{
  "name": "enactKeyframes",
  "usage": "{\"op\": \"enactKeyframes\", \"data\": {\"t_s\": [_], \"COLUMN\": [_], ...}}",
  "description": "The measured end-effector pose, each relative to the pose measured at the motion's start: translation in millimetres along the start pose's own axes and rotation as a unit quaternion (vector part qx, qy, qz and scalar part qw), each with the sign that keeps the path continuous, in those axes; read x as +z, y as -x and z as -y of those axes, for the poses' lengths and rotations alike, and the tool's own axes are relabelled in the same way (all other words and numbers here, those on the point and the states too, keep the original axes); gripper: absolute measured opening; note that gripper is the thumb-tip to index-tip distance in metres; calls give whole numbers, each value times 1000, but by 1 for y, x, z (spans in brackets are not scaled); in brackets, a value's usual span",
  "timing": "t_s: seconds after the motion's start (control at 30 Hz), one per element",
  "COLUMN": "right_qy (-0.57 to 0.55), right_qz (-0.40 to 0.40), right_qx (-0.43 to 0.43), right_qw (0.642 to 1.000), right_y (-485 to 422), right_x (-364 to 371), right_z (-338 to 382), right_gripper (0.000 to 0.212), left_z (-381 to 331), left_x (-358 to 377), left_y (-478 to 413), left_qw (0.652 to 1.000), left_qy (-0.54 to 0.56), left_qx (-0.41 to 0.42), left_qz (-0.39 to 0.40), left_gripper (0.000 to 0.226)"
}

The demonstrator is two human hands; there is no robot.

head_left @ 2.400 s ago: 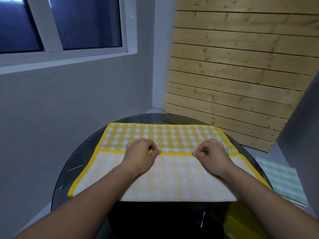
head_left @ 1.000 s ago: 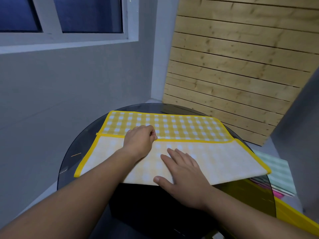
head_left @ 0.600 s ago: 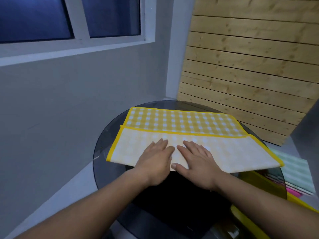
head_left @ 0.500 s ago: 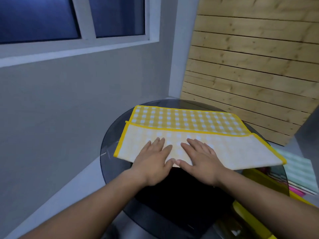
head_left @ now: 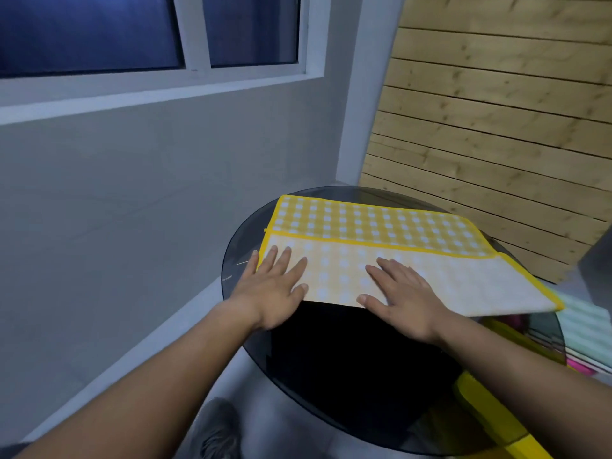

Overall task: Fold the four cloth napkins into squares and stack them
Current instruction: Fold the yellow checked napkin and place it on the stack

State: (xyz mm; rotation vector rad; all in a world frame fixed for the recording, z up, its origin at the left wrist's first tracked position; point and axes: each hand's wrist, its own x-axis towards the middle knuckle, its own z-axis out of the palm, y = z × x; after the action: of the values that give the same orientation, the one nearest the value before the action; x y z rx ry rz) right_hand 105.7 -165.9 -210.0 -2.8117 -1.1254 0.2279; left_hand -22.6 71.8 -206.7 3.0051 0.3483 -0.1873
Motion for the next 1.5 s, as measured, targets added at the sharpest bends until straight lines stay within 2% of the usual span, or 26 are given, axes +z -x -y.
{"op": "enactKeyframes", "data": {"t_s": [0.2, 0.3, 0.37, 0.43, 0.5, 0.6, 0.8, 0.93, 1.03, 1.1, 1.17, 1.27, 1.37, 1.5], "right_qy": [0, -3, -1, 0, -3, -6, -11, 8, 25, 32, 33, 28, 24, -2], "right_qz": [8, 12, 13, 10, 8, 0, -13, 15, 30, 31, 24, 18, 18, 8], "right_qx": [3, 6, 6, 5, 3, -2, -13, 27, 74, 82, 77, 74, 76, 60], "right_qw": [1000, 1000, 1000, 1000, 1000, 1000, 1000, 999, 997, 996, 996, 997, 997, 998], "right_y": [1, -1, -1, -2, -1, -1, 5, 24, 45, 52, 51, 50, 50, 51], "right_x": [-1, -2, -2, -1, 0, 2, 3, -9, -20, -20, -18, -16, -16, -17], "right_z": [1, 2, 3, 3, 3, 1, -10, -64, -115, -129, -131, -132, -134, -138], "right_gripper": [73, 73, 74, 75, 76, 76, 74, 75, 88, 88, 81, 85, 84, 78], "left_z": [15, -6, -31, -55, -70, -77, -81, -82, -82, -86, -99, -135, -161, -159], "left_x": [-12, -23, -28, -27, -17, 0, 4, 5, 4, 1, -4, -12, -7, 8], "left_y": [6, -2, -14, -29, -43, -51, -50, -51, -51, -51, -52, -58, -67, -73], "left_qw": [999, 1000, 996, 987, 983, 989, 996, 997, 997, 998, 999, 989, 983, 991], "left_qy": [21, -8, 37, 97, 110, 91, 29, 6, 5, 2, -14, -13, -2, -16], "left_qx": [-9, 2, 29, 73, 112, 99, 77, 72, 71, 54, 47, 129, 180, 134], "left_qz": [30, -30, -82, -101, -90, -59, -16, -13, -2, 12, -5, -66, -31, 13], "left_gripper": [57, 64, 66, 62, 56, 49, 61, 70, 72, 70, 62, 43, 54, 68]}}
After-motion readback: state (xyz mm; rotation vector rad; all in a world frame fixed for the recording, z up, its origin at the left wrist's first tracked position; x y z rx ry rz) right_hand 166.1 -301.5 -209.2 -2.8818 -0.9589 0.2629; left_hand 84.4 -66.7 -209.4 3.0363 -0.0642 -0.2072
